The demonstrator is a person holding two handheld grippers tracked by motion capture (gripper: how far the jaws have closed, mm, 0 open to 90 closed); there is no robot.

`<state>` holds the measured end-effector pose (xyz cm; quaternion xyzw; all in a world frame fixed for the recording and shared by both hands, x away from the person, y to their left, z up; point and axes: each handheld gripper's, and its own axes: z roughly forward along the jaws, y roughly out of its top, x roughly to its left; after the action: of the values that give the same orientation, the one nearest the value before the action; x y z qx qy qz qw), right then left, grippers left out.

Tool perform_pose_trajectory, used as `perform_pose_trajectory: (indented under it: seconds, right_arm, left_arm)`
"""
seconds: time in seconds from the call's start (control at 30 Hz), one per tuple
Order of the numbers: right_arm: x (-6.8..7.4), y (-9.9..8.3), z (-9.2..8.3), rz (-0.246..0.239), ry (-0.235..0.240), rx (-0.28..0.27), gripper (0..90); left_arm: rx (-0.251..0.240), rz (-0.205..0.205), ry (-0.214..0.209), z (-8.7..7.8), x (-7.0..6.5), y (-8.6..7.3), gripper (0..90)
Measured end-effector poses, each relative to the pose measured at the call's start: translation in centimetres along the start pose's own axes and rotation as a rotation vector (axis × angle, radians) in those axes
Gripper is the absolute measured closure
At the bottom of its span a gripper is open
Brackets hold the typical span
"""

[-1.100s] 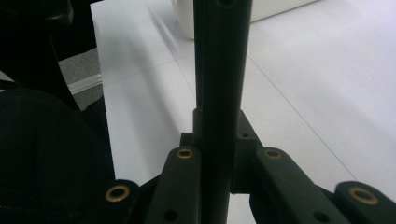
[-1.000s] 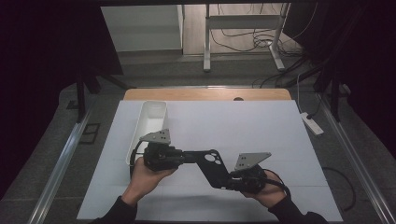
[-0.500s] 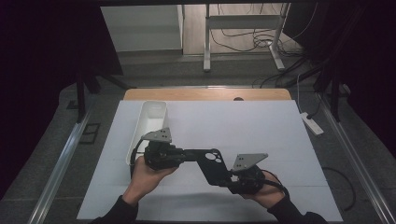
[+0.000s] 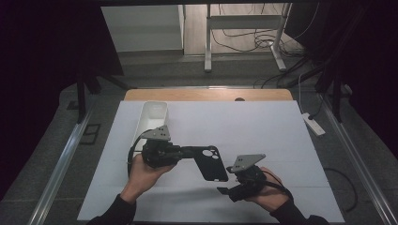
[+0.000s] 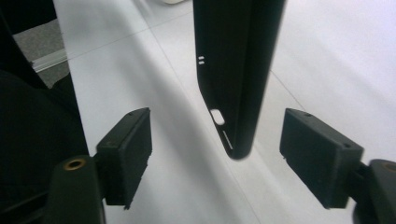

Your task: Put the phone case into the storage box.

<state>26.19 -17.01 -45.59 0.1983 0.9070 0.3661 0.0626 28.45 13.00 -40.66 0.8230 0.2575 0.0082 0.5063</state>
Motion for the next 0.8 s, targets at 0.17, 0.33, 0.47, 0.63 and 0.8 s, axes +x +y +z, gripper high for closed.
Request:
perform_pose_trajectory:
  seconds: [0.17, 0.33, 0.47, 0.63, 0.8]
  right_arm:
    - [-0.5, -0.2, -0.7, 0.047, -0.021, -0.011, 14.1]
    - [-0.8, -0.6, -1.1, 0.078, -0.038, -0.011, 6.6]
    - [-0.8, -1.1, -1.6, 0.084, -0.057, -0.007, 3.6]
    - [-0.9, -1.7, -2.4, 0.092, -0.07, -0.017, 2.6]
    - [-1.0, -2.3, -3.1, 0.103, -0.092, -0.016, 1.8]
  left_arm:
    - [0.007, 0.002, 0.017, -0.5, 0.4, 0.1, 83.5]
    - [0.014, 0.002, 0.03, -0.8, 0.8, 0.2, 83.5]
    - [0.018, 0.001, 0.04, -1.2, 1.1, 0.2, 83.5]
    - [0.018, -0.004, 0.05, -1.6, 1.5, 0.2, 83.5]
    - [0.02, 0.001, 0.063, -2.1, 1.7, 0.3, 83.4]
